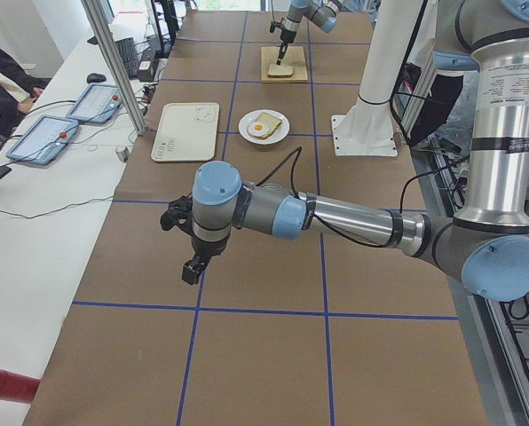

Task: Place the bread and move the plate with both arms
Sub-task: 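Move the right gripper down to the bread slice on the wooden board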

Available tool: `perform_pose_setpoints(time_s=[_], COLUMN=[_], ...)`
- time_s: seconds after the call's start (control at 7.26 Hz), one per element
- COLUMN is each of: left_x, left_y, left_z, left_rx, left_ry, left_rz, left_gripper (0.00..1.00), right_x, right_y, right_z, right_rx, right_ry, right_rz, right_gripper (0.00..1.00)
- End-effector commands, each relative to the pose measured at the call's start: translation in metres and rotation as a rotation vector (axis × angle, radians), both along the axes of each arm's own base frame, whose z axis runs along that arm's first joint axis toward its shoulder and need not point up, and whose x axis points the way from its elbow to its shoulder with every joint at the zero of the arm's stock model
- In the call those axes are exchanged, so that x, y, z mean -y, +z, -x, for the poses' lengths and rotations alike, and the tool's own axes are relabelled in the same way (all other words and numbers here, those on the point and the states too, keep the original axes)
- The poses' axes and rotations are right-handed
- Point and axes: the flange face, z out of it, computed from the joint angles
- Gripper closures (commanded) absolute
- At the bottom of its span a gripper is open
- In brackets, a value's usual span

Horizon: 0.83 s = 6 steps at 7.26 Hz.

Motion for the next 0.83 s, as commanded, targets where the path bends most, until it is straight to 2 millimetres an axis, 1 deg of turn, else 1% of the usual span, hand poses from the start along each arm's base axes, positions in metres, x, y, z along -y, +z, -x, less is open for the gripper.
perform_pose_setpoints(time_s=[0.0, 0.14, 0.28, 0.55, 0.69], left_x=[0.000, 0.000, 0.000, 0.000, 0.000], left_y=[0.000, 0.000, 0.000, -0.001, -0.001], left_z=[0.000, 0.000, 0.000, 0.000, 0.000], left_rx=[0.000, 0.000, 0.000, -0.001, -0.001], left_ry=[0.000, 0.000, 0.000, 0.000, 0.000], left_rz=[0.000, -0.001, 0.000, -0.001, -0.001], left_gripper=[0.02, 0.02, 0.02, 0.02, 0.02], right_x=[0.010, 0.011, 0.015, 0.022, 0.031], right_y=[-0.010, -0.010, -0.015, -0.028, -0.039], right_z=[-0.015, -0.015, -0.020, -0.047, -0.055], right_rx=[0.045, 0.043, 0.070, 0.176, 0.212], right_ry=[-0.069, -0.082, -0.087, -0.124, -0.132], right_rz=[-0.005, -0.019, -0.020, -0.015, -0.018], right_gripper=[1.00, 1.00, 1.00, 1.00, 1.00])
